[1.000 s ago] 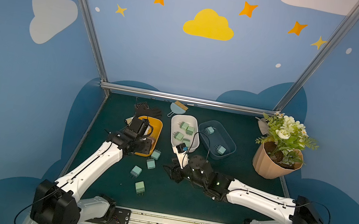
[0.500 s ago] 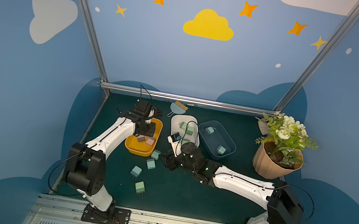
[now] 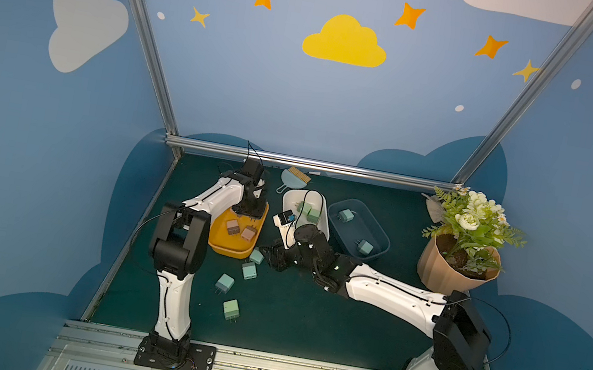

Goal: Place the plugs by color into the storage box
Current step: Place the plug in the storage box.

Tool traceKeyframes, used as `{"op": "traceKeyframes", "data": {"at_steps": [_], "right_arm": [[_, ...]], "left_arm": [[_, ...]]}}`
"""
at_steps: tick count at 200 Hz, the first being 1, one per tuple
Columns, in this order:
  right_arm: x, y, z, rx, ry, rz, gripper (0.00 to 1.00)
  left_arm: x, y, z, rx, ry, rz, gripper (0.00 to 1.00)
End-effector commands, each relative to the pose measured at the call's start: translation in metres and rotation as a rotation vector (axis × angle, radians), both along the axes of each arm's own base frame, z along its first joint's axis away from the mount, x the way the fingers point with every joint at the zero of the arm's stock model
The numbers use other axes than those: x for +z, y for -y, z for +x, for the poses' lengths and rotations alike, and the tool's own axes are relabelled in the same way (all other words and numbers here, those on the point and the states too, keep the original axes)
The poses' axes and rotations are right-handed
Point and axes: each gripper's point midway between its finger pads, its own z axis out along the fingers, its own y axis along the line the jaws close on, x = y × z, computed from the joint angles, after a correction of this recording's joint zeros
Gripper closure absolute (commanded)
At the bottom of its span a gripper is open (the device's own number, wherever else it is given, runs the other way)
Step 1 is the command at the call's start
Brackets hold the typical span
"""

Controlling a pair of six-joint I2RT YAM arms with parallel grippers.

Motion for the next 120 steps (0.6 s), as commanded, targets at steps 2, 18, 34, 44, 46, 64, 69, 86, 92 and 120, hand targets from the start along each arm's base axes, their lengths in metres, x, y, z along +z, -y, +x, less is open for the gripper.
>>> {"op": "traceKeyframes", "data": {"at_steps": [2, 18, 34, 44, 46, 64, 69, 86, 92, 120], "right_arm": [[-0.004, -0.003, 0.004, -0.006, -0.015, -0.026, 0.4], [-0.01, -0.006, 0.004, -0.001, -0.029, -0.03, 0.4], [-0.013, -0.011, 0.004, 0.014, -0.049, -0.034, 0.4], [-0.015, -0.012, 0.003, 0.02, -0.057, -0.041, 0.41], [-0.014, -0.013, 0.004, 0.02, -0.058, -0.038, 0.41], [-0.017, -0.013, 0.004, 0.016, -0.069, -0.039, 0.41], [-0.018, -0.013, 0.003, 0.014, -0.073, -0.036, 0.41], [-0.02, -0.013, 0.001, 0.017, -0.09, -0.03, 0.41], [-0.021, -0.013, 0.0, 0.017, -0.093, -0.029, 0.41], [-0.027, -0.011, 0.0, 0.008, -0.099, -0.036, 0.41]], "left_arm": [[0.006, -0.005, 0.001, 0.007, -0.01, -0.031, 0.75], [0.007, -0.01, 0.004, 0.024, -0.01, -0.062, 0.67], [0.011, -0.015, 0.007, 0.053, -0.012, -0.089, 0.56], [0.015, -0.016, 0.008, 0.059, -0.008, -0.107, 0.52], [0.016, -0.016, 0.008, 0.061, -0.005, -0.11, 0.52], [0.023, -0.018, 0.009, 0.066, 0.008, -0.12, 0.49], [0.025, -0.018, 0.009, 0.065, 0.012, -0.123, 0.48], [0.031, -0.016, 0.009, 0.061, 0.022, -0.138, 0.48], [0.032, -0.015, 0.009, 0.059, 0.023, -0.145, 0.48], [0.035, -0.013, 0.008, 0.056, 0.027, -0.155, 0.48]]}}
